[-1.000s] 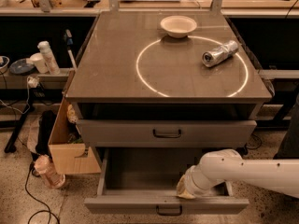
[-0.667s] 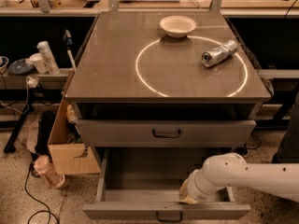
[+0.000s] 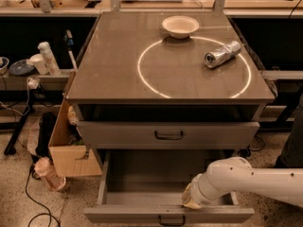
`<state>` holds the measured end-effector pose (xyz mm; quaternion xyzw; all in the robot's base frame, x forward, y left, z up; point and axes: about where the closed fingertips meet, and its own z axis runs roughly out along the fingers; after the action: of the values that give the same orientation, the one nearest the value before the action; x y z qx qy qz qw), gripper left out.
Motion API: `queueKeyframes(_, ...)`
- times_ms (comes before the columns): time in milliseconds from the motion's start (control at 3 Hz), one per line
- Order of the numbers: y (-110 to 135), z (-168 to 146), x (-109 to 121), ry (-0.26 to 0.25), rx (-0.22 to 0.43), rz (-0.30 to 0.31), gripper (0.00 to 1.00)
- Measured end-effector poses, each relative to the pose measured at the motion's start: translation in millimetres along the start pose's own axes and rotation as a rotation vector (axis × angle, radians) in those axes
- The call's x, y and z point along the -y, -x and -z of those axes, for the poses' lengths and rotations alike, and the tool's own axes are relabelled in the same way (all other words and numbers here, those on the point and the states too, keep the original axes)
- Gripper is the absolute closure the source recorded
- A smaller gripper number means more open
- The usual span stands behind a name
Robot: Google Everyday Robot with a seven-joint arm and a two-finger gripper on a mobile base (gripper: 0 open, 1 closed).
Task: Open middle drawer
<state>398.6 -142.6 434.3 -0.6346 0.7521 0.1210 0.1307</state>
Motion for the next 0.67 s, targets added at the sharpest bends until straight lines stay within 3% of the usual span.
queueKeyframes(333,0.0,0.0,0.0,0.000,0.000,0.000,0.52)
queueKeyframes(667,0.0,0.0,0.0,0.000,0.000,0.000,0.21)
